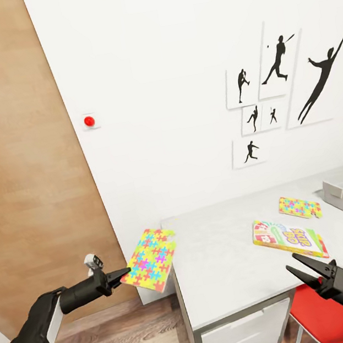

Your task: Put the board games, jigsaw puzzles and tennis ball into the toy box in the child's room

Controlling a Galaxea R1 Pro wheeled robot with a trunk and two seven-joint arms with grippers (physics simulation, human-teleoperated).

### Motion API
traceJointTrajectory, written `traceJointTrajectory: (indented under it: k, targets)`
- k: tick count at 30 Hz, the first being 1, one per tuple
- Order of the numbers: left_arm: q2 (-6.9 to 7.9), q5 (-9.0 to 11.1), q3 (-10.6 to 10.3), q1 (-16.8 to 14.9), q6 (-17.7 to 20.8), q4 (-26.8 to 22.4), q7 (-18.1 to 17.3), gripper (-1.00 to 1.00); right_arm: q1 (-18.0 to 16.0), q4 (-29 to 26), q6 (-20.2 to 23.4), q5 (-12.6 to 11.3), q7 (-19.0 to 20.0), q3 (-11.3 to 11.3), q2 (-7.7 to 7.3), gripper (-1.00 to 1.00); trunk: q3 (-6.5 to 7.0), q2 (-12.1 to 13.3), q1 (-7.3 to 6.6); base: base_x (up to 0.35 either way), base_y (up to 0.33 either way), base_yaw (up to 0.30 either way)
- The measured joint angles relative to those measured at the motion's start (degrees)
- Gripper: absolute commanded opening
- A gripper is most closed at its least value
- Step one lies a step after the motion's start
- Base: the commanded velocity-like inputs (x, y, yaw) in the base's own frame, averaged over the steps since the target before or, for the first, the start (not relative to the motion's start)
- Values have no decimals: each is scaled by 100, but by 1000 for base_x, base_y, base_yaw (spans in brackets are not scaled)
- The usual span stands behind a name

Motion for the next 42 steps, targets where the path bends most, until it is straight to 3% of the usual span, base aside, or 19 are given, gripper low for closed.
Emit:
traceJointTrajectory:
  k: [3,7,25,42]
  targets:
    - [86,9,-4,78,-2,-201,-196,-100,31,-27,-2,-5,5,-7,27,100,54,120,-66,-5,0,0]
    - [124,14,-9,127,-1,-372,-197,-100,44,-32,-2,-8,14,-22,-10,100,126,281,-151,-148,0,0]
    - [155,13,-9,161,0,-394,-197,-100,46,3,-2,-7,38,-26,40,100,450,1004,-550,-48,0,-11]
    - [241,19,-5,162,0,-394,-197,-100,46,21,-2,-7,41,-25,41,100,772,1687,-923,-102,0,-254]
